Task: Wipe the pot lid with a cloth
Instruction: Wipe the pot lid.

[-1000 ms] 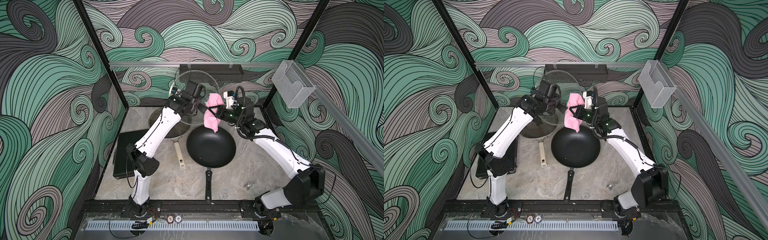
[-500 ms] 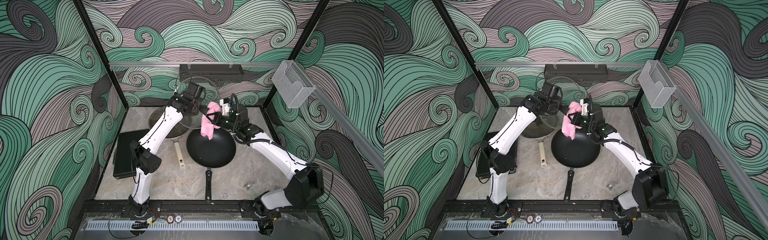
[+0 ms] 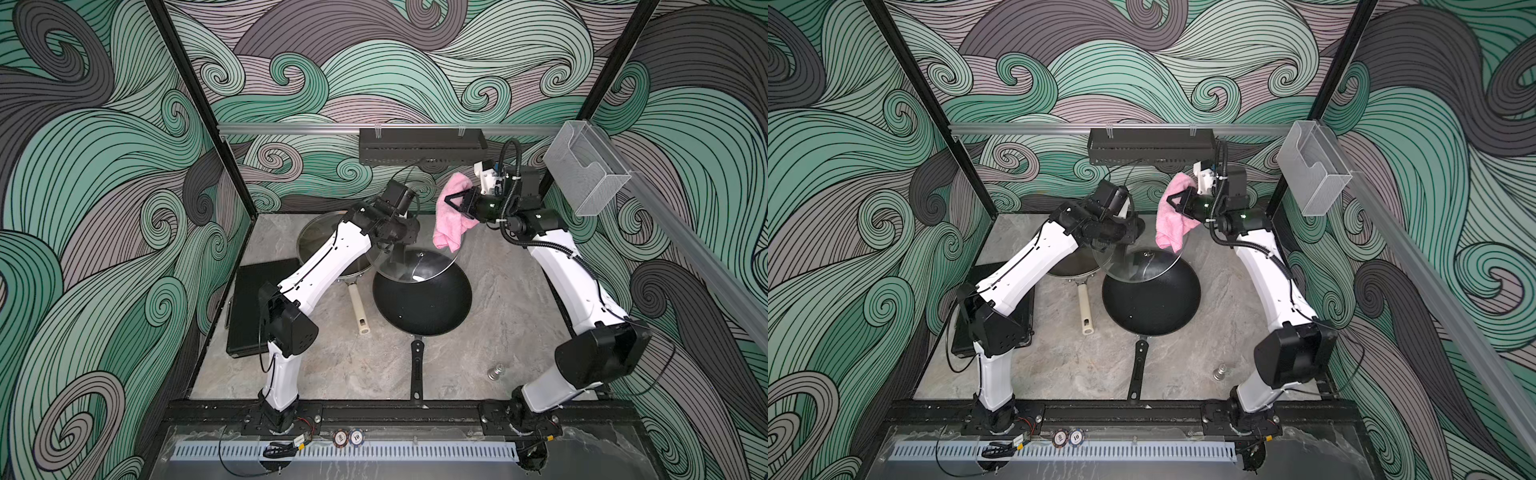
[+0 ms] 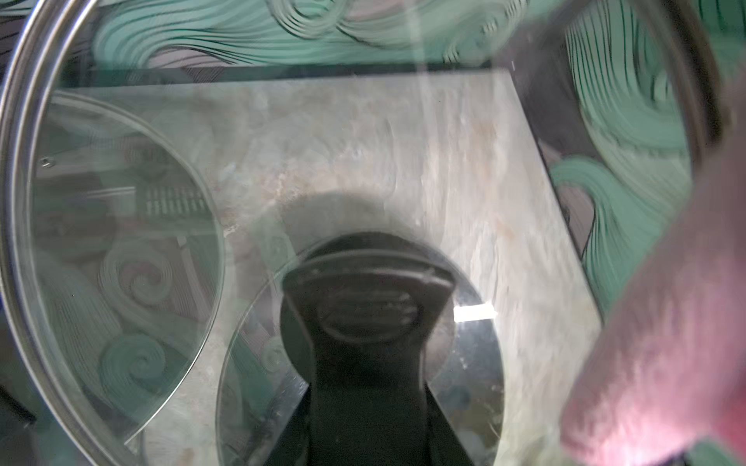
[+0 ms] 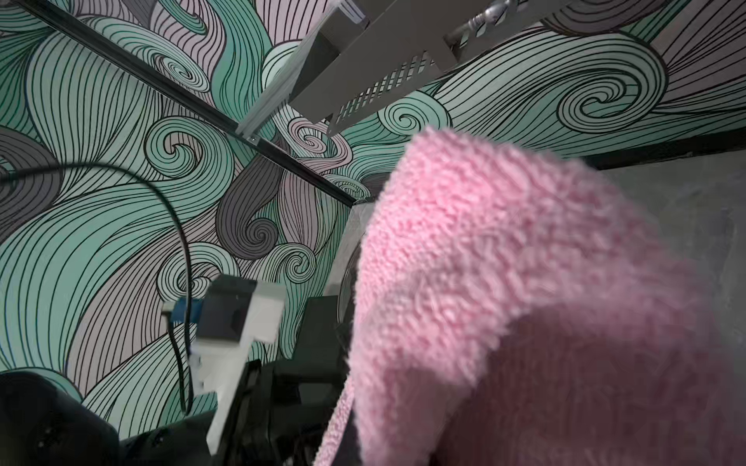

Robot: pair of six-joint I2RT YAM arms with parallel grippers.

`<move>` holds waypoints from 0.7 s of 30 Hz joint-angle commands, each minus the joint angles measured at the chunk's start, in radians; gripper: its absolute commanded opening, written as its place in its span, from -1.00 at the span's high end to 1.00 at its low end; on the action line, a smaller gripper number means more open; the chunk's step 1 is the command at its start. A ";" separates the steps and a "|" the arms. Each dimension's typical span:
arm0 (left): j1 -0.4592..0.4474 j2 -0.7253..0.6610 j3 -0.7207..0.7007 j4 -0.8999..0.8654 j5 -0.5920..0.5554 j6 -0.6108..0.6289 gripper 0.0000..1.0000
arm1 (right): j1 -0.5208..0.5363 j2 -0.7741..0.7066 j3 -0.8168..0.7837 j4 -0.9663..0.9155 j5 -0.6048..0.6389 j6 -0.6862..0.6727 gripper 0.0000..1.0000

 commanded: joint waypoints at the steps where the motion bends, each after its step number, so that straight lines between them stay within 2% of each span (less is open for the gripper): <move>1: -0.009 -0.162 -0.017 0.122 0.136 0.432 1.00 | 0.004 0.091 0.121 -0.228 -0.101 -0.064 1.00; 3: -0.021 -0.192 -0.052 0.108 0.124 0.581 1.00 | 0.008 0.150 0.194 -0.312 -0.120 -0.076 1.00; 6: -0.024 -0.227 -0.115 0.127 0.116 0.715 1.00 | 0.021 0.194 0.248 -0.390 -0.109 -0.089 1.00; 11: -0.026 -0.318 -0.278 0.263 0.197 0.958 1.00 | 0.056 0.287 0.351 -0.512 -0.148 -0.099 1.00; 14: -0.024 -0.293 -0.229 0.207 0.228 1.036 1.00 | 0.089 0.318 0.379 -0.526 -0.177 -0.114 1.00; 21: -0.021 -0.217 -0.122 0.148 0.393 1.064 1.00 | 0.190 0.382 0.399 -0.525 -0.223 -0.146 1.00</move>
